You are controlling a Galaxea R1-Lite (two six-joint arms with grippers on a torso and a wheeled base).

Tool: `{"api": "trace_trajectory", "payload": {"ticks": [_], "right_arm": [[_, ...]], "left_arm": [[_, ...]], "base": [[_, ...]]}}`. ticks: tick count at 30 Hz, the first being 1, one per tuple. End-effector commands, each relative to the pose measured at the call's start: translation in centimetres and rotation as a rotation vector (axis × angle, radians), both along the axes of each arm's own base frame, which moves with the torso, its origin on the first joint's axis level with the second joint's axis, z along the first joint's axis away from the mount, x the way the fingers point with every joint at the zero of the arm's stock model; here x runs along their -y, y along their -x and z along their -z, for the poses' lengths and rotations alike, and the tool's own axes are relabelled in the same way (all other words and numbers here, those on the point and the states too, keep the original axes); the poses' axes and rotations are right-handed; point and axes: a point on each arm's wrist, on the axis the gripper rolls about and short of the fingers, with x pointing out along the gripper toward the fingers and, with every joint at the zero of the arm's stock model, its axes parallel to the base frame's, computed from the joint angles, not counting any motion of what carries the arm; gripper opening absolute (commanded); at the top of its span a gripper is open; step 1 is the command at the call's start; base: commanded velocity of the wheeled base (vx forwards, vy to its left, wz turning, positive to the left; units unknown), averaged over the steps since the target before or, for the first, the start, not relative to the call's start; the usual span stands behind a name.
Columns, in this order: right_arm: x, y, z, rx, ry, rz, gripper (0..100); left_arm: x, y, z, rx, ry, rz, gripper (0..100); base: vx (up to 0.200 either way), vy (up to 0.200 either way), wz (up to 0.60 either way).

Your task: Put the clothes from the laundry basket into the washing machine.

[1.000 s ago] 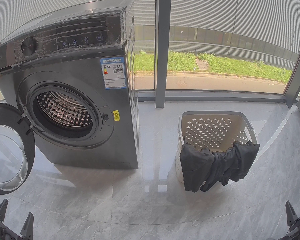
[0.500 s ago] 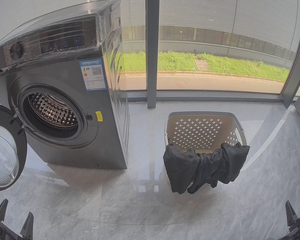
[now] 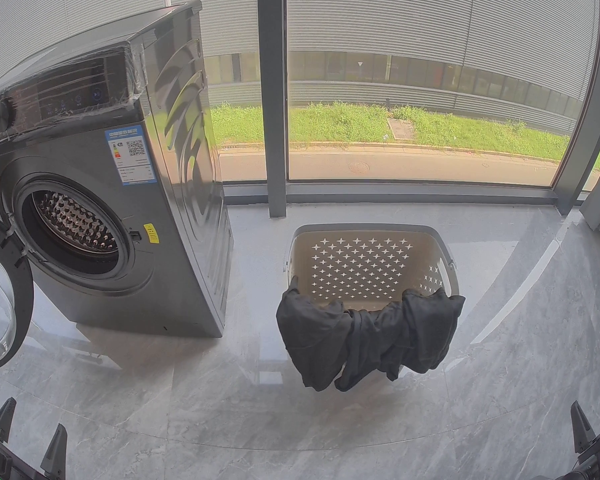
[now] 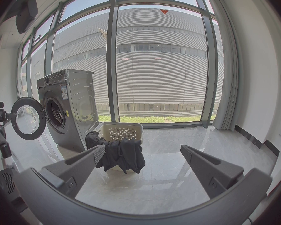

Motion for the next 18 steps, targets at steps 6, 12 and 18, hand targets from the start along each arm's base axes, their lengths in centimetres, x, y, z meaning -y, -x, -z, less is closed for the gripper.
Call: {"api": "trace_trajectory", "payload": {"ticks": [6,12,18], "right_arm": [[0.0,-0.05,0.51,-0.008,0.0,-0.001,100],[0.0,-0.05,0.51,-0.008,0.0,-0.001,100],[0.0,-0.05,0.51,-0.008,0.0,-0.001,100]], "left_arm": [[0.0,0.0,0.53,-0.001,0.0,0.0,100],[0.0,0.0,0.53,-0.001,0.0,0.0,100],[0.0,0.01,0.49,0.001,-0.003,0.0,100]], "base": [[0.0,-0.2,0.0],[0.0,-0.167,0.0],[0.0,0.0,0.0]]}}
